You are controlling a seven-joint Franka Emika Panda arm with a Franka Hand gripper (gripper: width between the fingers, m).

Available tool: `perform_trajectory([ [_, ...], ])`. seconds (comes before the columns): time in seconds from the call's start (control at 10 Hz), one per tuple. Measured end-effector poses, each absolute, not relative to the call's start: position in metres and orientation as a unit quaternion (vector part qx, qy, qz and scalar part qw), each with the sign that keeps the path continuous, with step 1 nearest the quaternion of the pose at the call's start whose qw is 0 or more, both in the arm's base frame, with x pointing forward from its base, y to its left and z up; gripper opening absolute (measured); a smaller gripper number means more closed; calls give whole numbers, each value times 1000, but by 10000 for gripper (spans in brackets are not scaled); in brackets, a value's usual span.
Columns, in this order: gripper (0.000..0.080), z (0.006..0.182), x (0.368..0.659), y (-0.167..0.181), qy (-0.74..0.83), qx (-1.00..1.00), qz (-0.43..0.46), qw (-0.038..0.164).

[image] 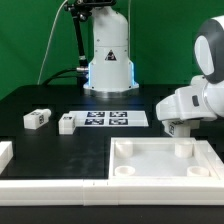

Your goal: Assemble one leg

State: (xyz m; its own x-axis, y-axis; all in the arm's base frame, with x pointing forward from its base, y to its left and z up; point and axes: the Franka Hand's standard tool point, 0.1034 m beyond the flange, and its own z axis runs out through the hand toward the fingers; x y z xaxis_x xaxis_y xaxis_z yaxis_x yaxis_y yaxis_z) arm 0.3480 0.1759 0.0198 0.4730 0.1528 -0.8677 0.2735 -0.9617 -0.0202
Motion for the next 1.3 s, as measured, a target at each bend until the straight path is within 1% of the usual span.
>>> perform_trajectory([
  [0.1,287,38,354,171,126,854,-502,58],
  [0.3,287,78,366,161,119,856,-500,59],
  [0.4,287,93,372,158,117,859,-496,59],
  [0.5,287,104,379,157,115,866,-484,58],
  [0.7,287,99,377,157,116,867,-482,58],
  [0.8,287,96,386,161,116,889,-440,50],
  [0.9,288,97,390,161,116,912,-390,45],
  [1.0,288,98,387,159,120,922,-365,42],
  [1.1,288,92,400,154,137,939,-313,30],
  [1.3,288,101,413,144,151,964,-218,16],
])
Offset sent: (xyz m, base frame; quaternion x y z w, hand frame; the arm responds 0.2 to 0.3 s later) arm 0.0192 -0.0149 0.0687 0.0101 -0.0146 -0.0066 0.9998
